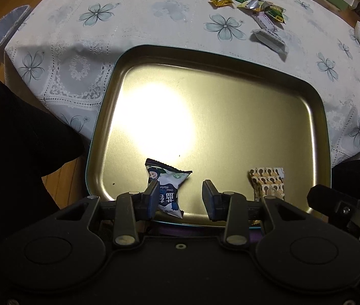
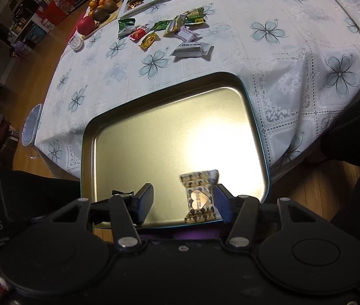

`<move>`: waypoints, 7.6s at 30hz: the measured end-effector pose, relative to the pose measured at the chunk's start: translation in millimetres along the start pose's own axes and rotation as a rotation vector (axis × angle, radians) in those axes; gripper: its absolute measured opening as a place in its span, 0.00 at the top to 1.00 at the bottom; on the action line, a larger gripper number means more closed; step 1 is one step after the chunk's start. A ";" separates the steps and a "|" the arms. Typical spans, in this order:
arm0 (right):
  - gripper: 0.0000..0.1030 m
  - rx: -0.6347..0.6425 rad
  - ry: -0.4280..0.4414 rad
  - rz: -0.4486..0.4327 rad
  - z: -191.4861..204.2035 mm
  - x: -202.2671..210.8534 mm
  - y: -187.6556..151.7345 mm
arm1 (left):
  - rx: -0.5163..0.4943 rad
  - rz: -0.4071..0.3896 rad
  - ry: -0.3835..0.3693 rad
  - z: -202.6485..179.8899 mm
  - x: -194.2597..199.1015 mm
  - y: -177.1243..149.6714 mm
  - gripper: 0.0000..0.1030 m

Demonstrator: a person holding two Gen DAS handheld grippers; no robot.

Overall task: Organize snacks
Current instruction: 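Carry both snacks to the gold tray and open both tools to release them, then grasp the gold candy with the left tool while the right tool grasps the white bar, then carry both snacks to the gold tray and open both tools to release them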

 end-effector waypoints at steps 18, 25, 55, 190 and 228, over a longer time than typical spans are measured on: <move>0.46 0.058 -0.032 0.087 4.7 -16.1 -6.8 | -0.011 0.024 0.027 2.2 -3.6 -3.5 0.55; 0.45 0.072 -0.045 0.180 3.6 -28.7 -7.8 | -0.007 0.063 0.015 1.9 -7.5 -3.5 0.55; 0.44 0.101 -0.069 0.357 -4.5 -65.3 12.8 | -0.059 0.126 0.025 -6.7 -15.1 16.4 0.55; 0.78 -0.011 -0.041 0.311 -69.4 -147.3 293.5 | -0.204 -0.029 -0.085 -154.4 -135.8 290.8 0.76; 0.79 -0.039 -0.139 -0.011 -76.4 -79.1 205.8 | -0.022 -0.131 -0.104 -31.0 -26.2 144.4 0.75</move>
Point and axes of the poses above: each gripper's, at about its wrist camera, not at the fingertips, and x roughly against the way its jaws point, z to its left, y to its top, the point moved 8 cm from there along -x, roughly the way its jaws point, and after that the axes turned 12 degrees about x, right-handed, at the moved point
